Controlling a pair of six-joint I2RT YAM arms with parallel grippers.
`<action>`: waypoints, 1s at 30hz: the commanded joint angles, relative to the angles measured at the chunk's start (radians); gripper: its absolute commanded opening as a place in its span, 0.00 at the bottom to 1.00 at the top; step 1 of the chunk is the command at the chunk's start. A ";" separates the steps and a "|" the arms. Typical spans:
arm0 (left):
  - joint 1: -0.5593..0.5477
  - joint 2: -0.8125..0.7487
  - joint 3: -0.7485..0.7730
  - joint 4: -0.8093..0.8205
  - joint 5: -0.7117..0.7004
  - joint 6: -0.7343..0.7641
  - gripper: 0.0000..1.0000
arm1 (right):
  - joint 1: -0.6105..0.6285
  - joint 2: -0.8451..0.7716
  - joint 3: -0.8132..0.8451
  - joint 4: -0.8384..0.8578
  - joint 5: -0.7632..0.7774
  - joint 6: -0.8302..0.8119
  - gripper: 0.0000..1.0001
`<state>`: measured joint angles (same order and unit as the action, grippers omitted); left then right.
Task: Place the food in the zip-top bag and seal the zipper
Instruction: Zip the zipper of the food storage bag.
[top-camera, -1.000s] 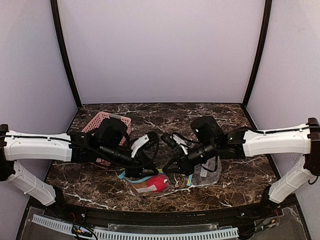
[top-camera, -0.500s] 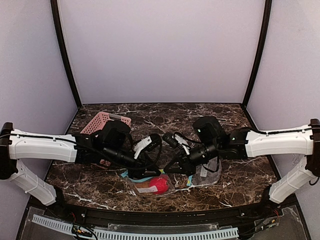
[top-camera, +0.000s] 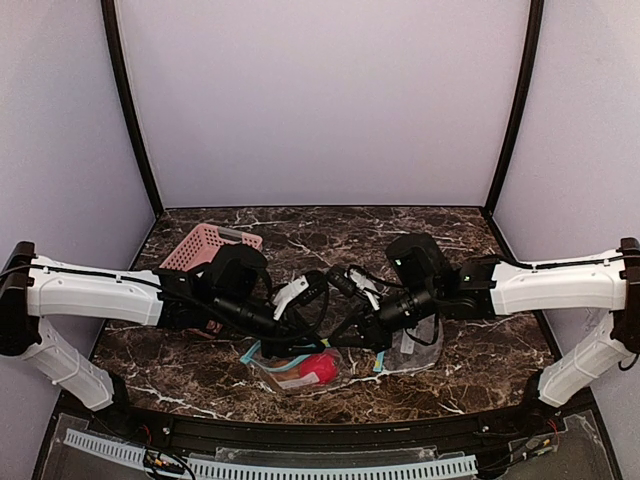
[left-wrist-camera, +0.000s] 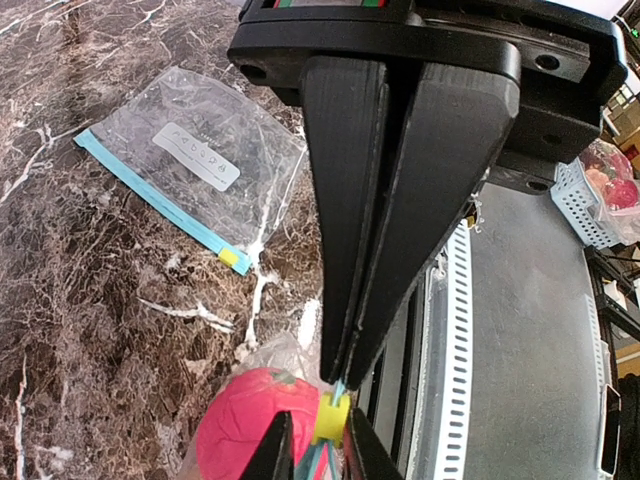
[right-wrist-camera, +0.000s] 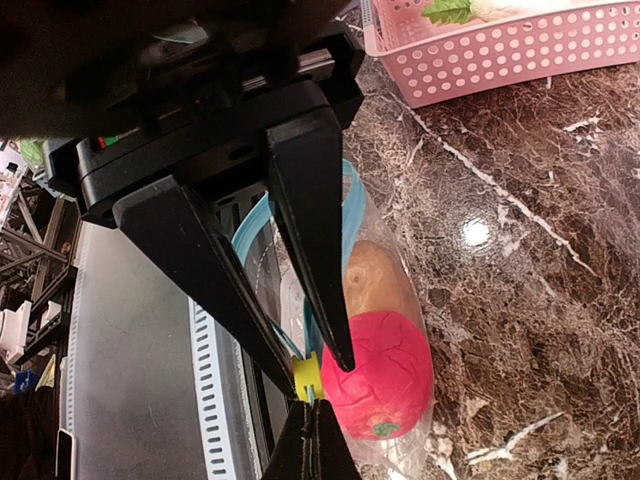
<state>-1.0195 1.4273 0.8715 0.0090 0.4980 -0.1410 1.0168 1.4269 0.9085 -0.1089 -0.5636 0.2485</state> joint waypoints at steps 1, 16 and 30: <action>-0.005 0.006 0.004 0.018 0.018 -0.004 0.16 | 0.006 -0.004 -0.002 0.020 0.019 -0.004 0.00; -0.005 0.011 -0.009 0.032 0.004 -0.021 0.01 | 0.006 -0.008 0.001 -0.004 0.120 -0.013 0.00; -0.005 0.003 -0.039 0.018 -0.016 -0.039 0.01 | 0.005 -0.054 -0.009 -0.053 0.304 -0.016 0.00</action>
<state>-1.0191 1.4399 0.8612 0.0574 0.4587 -0.1730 1.0306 1.4105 0.9085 -0.1242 -0.3901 0.2409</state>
